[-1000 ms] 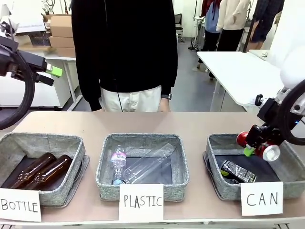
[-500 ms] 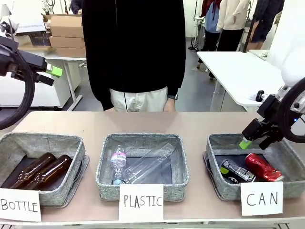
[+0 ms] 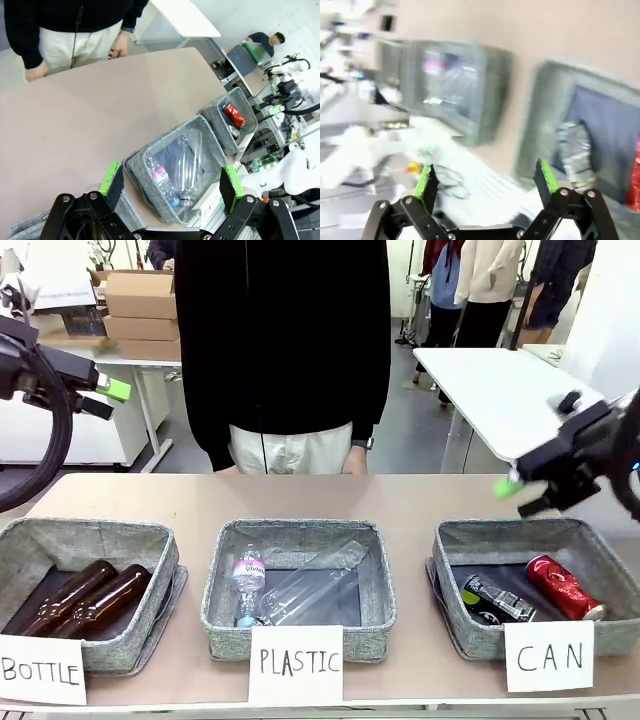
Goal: Sort the can waste into the basket.
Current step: Pick up the can waste from the table and place it in the right Fabric basket.
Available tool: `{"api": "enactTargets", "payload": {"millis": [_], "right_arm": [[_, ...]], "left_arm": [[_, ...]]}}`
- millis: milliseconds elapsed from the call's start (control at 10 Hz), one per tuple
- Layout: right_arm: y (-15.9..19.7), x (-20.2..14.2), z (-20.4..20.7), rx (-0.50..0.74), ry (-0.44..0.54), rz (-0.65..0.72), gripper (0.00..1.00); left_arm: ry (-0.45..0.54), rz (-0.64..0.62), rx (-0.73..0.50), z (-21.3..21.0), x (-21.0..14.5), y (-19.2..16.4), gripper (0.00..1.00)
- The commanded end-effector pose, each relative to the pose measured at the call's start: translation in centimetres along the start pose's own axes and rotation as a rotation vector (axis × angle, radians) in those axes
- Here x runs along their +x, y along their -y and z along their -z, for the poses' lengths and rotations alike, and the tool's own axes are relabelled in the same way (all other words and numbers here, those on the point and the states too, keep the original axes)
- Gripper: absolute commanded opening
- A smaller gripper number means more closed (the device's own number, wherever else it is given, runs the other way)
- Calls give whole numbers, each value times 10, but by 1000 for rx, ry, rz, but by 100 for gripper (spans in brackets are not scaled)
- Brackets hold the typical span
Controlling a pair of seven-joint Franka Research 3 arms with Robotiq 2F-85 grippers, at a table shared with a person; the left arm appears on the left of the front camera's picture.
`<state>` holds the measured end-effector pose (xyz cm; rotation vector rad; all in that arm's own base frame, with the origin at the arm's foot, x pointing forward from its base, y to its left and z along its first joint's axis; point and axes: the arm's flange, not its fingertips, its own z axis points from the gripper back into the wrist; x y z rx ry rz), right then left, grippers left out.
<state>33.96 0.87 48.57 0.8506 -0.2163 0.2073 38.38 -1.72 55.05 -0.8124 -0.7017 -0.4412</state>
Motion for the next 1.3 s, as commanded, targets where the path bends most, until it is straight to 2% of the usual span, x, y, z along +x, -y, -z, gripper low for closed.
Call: {"api": "enactTargets", "payload": {"millis": [0, 100, 200, 1200], "right_arm": [[4, -7, -22, 840, 419, 17, 100], [12, -4, -25, 876, 478, 49, 100], [-10, -4, -21, 150, 76, 24, 100], [-10, -4, -21, 150, 76, 24, 100]], "left_arm": [[-8, -3, -1, -2, 0, 1, 100], [-8, -3, -1, -2, 0, 1, 100], [-8, -3, -1, -2, 0, 1, 100], [-8, -3, -1, -2, 0, 1, 100]]}}
